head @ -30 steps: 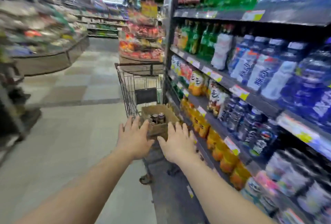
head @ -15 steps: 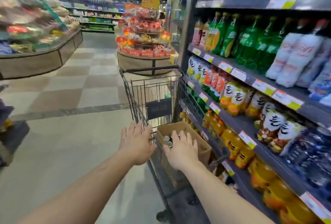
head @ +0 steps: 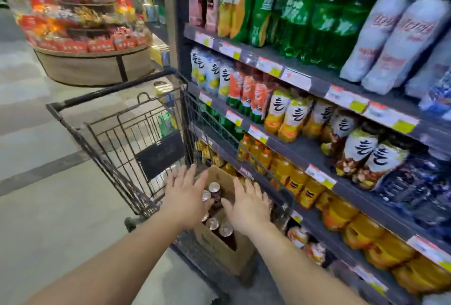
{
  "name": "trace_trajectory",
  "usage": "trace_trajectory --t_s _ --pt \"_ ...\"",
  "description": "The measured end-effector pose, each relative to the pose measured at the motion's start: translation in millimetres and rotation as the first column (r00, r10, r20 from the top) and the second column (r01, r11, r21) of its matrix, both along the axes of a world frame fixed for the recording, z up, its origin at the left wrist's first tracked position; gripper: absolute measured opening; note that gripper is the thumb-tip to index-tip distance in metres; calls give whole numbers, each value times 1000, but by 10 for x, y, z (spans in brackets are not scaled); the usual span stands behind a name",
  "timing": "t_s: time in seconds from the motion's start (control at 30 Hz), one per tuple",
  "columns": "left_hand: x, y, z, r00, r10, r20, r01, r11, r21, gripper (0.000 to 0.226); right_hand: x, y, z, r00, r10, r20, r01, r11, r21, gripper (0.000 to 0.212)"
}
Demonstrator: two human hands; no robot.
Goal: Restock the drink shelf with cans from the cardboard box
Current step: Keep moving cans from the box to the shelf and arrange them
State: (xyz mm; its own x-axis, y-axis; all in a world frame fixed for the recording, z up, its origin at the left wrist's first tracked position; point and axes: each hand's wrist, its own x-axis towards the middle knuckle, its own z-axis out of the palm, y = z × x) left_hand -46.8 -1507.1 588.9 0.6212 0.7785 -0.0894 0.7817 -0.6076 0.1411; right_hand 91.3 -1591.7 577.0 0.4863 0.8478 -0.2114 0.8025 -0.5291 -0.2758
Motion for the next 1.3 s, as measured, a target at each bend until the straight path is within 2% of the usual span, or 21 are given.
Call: trace_trajectory --t_s 0.2,0.4,0.6,0.8,0.97,1.03,1.13,1.3 --pt "126 807 -236 999 -42 -22 41 999 -33 73 108 718 -285 997 -41 -72 43 999 16 69" --pt "362 1238 -684 980 -196 -27 192 975 -108 74 510 883 -645 968 -236 -87 231 971 -66 66" --pt "575 1684 -1124 935 -355 -22 346 923 -169 70 580 867 -1197 950 -285 -124 250 937 -243 81" --pt "660 1911 -1685 877 -481 -8 464 850 -249 71 439 881 -1953 922 -305 -237 210 911 -354 91" --pt "671 1911 -2012 852 -519 -59 484 827 -284 74 307 773 -2354 892 -360 -274 208 863 -460 113" --pt "669 1898 -2095 849 -524 -66 484 822 -301 75 274 732 -2432 884 -388 -261 235 851 -471 107" --pt "672 1879 -2171 844 -530 -74 483 814 -323 75 257 733 -2493 878 -416 -238 262 832 -489 86" --pt "714 1856 -2150 850 -525 -52 476 806 -352 77 275 756 -2396 837 -483 -257 339 826 -450 72"
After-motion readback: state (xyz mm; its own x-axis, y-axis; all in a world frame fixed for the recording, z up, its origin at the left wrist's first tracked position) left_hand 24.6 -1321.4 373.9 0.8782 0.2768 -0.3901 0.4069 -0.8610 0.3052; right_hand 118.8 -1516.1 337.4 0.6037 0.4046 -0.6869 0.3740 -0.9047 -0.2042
